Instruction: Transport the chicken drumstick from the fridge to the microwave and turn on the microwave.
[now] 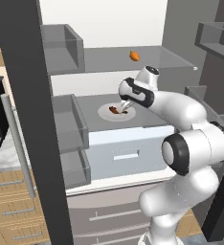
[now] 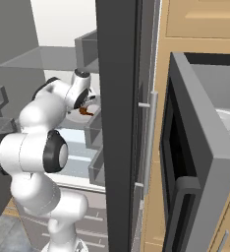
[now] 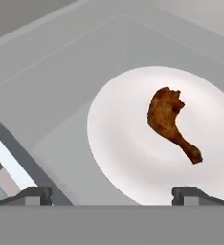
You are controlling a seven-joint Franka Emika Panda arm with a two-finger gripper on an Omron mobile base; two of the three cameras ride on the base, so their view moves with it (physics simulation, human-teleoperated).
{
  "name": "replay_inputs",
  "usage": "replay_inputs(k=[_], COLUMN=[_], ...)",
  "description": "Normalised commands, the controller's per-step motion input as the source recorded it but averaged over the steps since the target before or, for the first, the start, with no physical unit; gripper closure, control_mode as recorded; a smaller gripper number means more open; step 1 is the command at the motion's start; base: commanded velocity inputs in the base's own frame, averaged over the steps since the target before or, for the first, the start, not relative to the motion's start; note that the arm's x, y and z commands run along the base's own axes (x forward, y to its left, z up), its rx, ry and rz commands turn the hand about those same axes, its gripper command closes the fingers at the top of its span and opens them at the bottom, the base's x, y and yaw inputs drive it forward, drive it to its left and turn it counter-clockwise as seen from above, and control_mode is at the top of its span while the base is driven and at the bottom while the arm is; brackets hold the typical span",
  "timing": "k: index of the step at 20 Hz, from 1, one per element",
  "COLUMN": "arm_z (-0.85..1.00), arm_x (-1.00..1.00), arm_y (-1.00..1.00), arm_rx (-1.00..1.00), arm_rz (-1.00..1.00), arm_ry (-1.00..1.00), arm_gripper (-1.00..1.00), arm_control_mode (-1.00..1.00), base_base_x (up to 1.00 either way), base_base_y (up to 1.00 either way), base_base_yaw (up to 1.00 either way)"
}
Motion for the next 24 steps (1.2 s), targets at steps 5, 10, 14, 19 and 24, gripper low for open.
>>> replay_inputs(k=[5, 10, 14, 19, 24], arm_z=[-0.13, -0.25, -0.23, -0.11, -0.12], arm_x=[0.48, 0.46, 0.37, 0.35, 0.34], arm_y=[0.17, 0.18, 0.12, 0.00, 0.00], arm_rx=[0.00, 0.00, 0.00, 0.00, 0.00], arm_rz=[0.00, 0.00, 0.00, 0.00, 0.00], arm_ry=[0.00, 0.00, 0.00, 0.06, 0.07], arm_gripper=[-1.00, -1.00, -1.00, -1.00, -1.00], arm_control_mode=[-1.00, -1.00, -1.00, -1.00, -1.00], base_base_x=[0.00, 0.00, 0.00, 0.00, 0.00], base_base_y=[0.00, 0.00, 0.00, 0.00, 0.00], base_base_yaw=[0.00, 0.00, 0.00, 0.00, 0.00])
